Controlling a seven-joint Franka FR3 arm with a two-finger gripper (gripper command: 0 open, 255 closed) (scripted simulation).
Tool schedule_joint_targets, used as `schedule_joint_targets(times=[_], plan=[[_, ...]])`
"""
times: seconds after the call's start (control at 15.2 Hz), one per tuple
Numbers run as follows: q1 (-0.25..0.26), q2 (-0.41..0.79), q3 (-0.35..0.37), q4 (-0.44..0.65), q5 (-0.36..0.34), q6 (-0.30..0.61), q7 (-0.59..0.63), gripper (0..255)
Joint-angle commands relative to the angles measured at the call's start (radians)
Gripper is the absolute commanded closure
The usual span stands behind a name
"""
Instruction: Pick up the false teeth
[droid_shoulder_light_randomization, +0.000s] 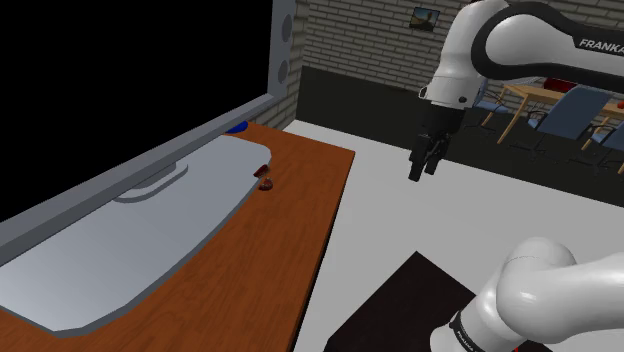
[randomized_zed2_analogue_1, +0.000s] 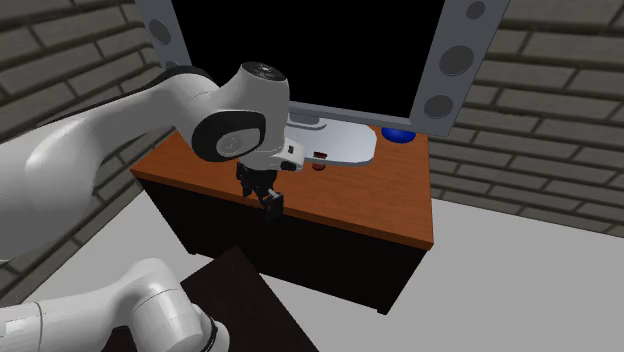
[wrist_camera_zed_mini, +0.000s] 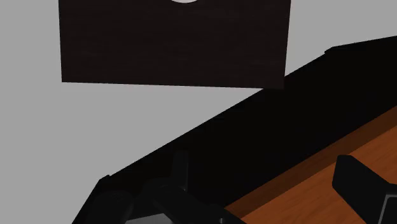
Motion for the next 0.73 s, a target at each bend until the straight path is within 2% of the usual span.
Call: schedule_joint_targets(times=[0.0,0.66], plan=[[0.0,0.0,0.0,0.0,0.0,0.0,0.0,0],[0.032,0.346,0.106,0.161,0.026,0.205,0.102,0]])
